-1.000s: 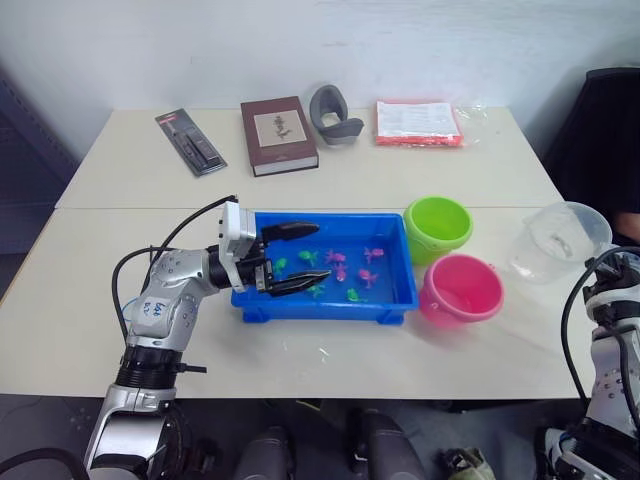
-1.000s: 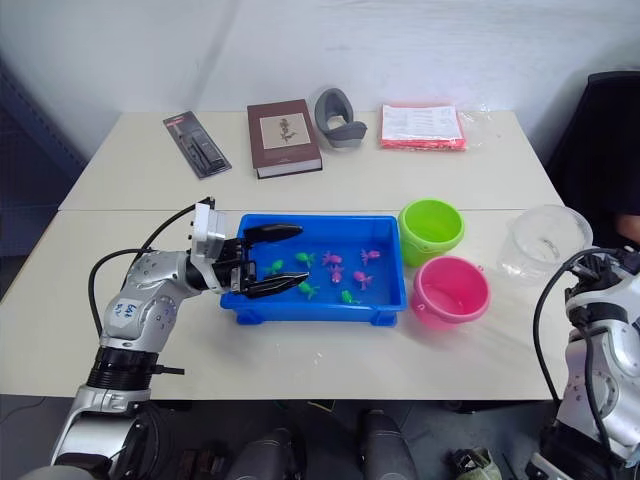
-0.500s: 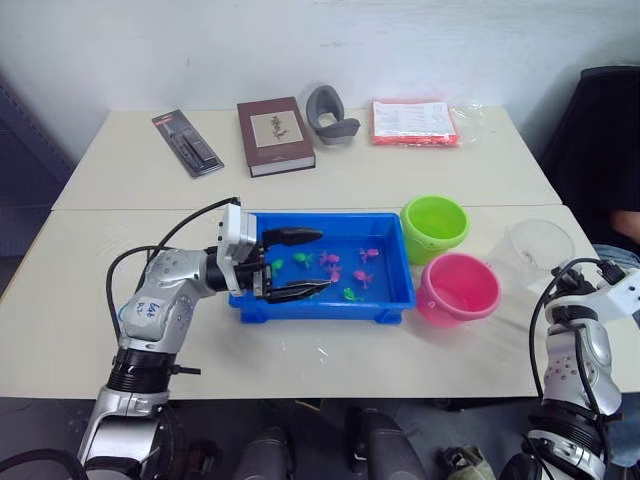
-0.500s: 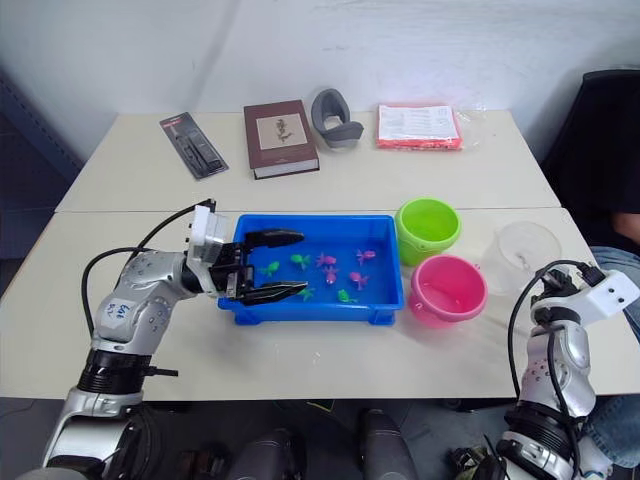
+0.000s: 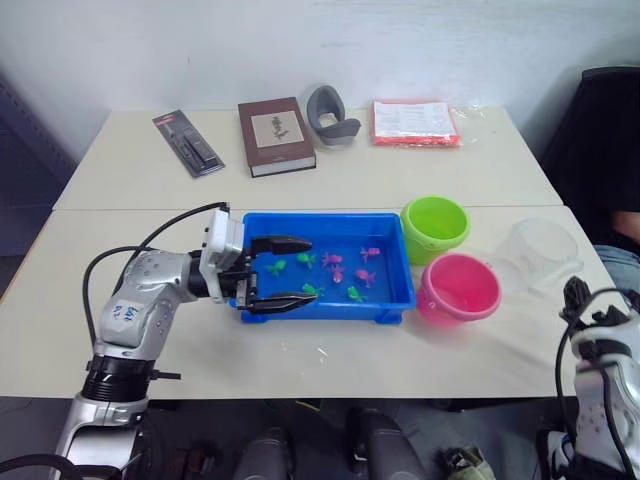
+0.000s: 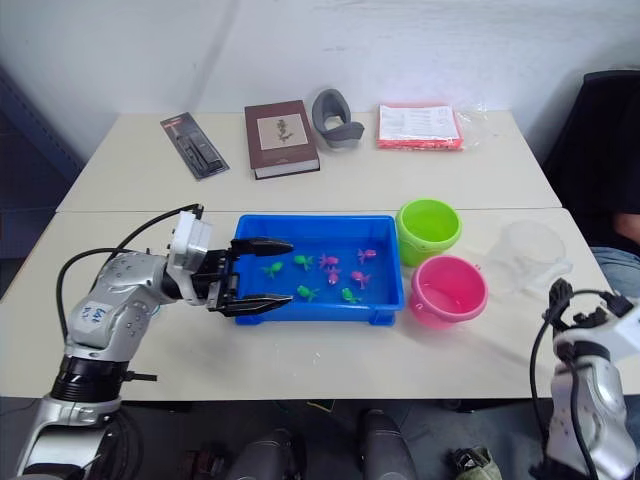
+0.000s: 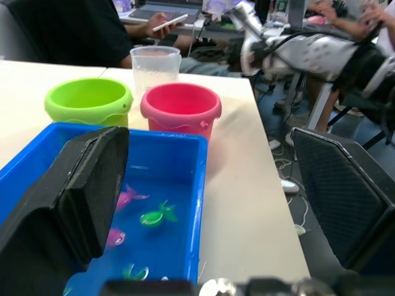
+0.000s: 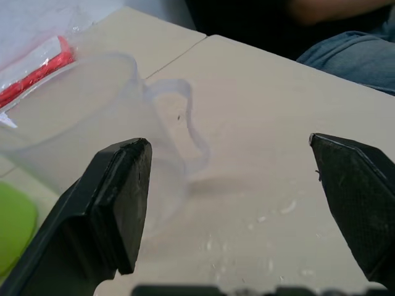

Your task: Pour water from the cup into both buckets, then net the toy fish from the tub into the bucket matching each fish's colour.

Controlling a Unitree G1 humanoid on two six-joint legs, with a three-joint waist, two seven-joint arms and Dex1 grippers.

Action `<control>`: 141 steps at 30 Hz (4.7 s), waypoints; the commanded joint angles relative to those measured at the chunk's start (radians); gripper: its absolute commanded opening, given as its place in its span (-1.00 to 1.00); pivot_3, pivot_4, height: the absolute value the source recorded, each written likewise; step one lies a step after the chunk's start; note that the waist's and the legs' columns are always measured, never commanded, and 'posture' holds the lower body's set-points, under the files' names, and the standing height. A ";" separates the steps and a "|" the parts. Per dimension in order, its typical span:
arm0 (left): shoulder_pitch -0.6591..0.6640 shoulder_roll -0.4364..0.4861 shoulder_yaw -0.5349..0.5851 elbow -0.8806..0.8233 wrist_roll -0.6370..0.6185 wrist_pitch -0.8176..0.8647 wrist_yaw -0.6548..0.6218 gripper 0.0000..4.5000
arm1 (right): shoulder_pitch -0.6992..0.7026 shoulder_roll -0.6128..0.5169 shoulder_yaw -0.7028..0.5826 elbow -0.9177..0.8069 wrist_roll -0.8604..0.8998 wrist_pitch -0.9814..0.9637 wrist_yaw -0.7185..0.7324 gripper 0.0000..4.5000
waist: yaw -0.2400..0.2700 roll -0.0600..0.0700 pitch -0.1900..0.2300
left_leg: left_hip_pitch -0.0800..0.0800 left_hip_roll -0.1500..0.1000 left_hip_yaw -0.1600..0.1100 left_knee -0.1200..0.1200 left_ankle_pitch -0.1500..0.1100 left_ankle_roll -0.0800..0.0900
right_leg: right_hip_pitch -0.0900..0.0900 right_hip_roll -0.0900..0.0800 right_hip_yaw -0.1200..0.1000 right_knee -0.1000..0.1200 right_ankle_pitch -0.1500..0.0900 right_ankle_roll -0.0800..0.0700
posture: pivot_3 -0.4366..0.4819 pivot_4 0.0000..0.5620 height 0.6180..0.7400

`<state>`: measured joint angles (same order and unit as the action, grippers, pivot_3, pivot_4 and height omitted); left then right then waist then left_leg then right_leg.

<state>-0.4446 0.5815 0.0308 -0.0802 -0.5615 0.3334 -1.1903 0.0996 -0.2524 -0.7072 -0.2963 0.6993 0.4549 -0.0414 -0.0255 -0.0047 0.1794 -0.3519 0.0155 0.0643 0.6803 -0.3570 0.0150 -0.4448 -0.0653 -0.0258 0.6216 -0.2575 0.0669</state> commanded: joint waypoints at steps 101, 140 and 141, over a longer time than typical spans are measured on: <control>-0.353 0.097 -0.393 0.093 0.229 0.008 -0.348 -0.99 | -0.522 -0.420 0.767 -0.316 0.393 0.663 0.516 1.00 | 0.025 -0.019 0.004 | -0.007 -0.001 -0.003 0.005 0.000 0.004 | 0.001 -0.012 -0.024 0.000 0.000 -0.001 | -0.05 -0.47 1.00; -0.198 0.076 0.005 0.378 0.121 -0.072 -0.119 0.97 | -0.221 -0.790 0.584 -0.481 -0.135 0.294 0.407 -1.00 | 0.035 -0.019 0.004 | -0.010 -0.003 -0.002 0.007 0.000 0.004 | 0.001 -0.013 -0.025 -0.004 0.002 0.002 | -0.05 -0.47 1.00; -0.189 0.071 0.003 0.363 0.115 -0.056 -0.117 0.97 | -0.215 -0.821 0.620 -0.462 -0.206 0.244 0.429 -1.00 | 0.035 -0.019 0.004 | -0.011 -0.003 -0.002 0.008 0.000 0.004 | 0.000 -0.013 -0.024 -0.004 0.002 0.003 | -0.05 -0.47 1.00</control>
<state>-0.6236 0.6438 0.0195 0.3523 -0.4281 0.2610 -1.3099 -0.1232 -1.0345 -0.1332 -0.7689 0.6309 0.8095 0.3474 0.0098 -0.0237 0.1836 -0.3631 0.0124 0.0625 0.6891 -0.3574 0.0190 -0.4445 -0.0774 -0.0502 0.6171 -0.2553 0.0702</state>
